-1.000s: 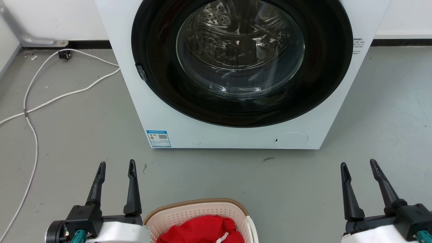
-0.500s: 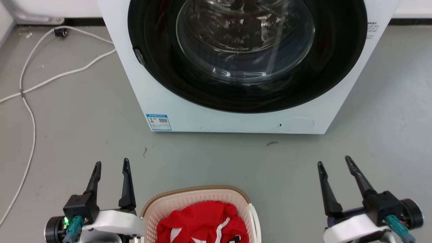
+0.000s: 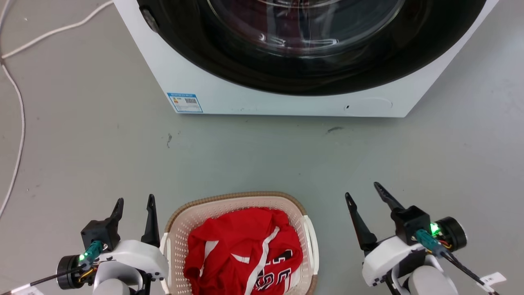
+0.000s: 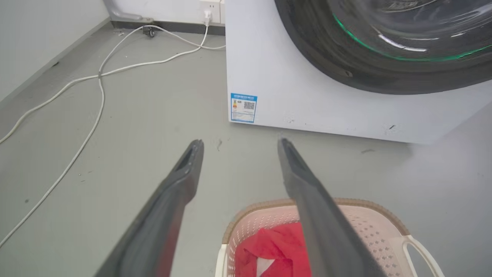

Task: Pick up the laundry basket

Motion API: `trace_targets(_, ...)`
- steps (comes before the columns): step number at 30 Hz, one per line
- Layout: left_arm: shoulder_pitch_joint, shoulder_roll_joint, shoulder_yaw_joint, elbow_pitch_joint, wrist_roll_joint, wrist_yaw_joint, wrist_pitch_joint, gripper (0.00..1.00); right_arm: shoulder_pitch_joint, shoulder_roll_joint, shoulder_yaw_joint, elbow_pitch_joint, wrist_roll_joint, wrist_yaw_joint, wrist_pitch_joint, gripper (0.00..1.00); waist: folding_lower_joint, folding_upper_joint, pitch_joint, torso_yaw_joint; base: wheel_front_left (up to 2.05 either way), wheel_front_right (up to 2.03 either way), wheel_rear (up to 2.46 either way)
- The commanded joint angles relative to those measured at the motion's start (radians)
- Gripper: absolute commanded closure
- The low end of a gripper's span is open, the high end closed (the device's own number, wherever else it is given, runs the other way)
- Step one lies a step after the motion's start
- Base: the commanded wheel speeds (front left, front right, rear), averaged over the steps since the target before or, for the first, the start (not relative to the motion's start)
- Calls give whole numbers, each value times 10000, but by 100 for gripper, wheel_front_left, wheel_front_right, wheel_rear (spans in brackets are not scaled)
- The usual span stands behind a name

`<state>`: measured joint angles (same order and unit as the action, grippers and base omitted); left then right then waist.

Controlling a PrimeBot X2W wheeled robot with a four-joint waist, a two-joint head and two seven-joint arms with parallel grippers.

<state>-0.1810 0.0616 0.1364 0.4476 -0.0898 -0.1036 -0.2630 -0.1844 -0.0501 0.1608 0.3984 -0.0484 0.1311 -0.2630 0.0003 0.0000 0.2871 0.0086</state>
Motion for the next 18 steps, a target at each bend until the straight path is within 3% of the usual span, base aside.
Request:
trace_targets(1, -486, 116, 70, 731, 65, -84, -28, 0, -603, -2, 300, 785, 36, -7, -27, 0, -3, 0, 532, 28, 0, 0, 0)
trace_targets(18, -2511, 412, -109, 4018, 24, -242, -28, 0, -3093, -2, 1530, 4139, 12, -7, -26, 0, -3, 0, 2571, 367, 0, 0, 0)
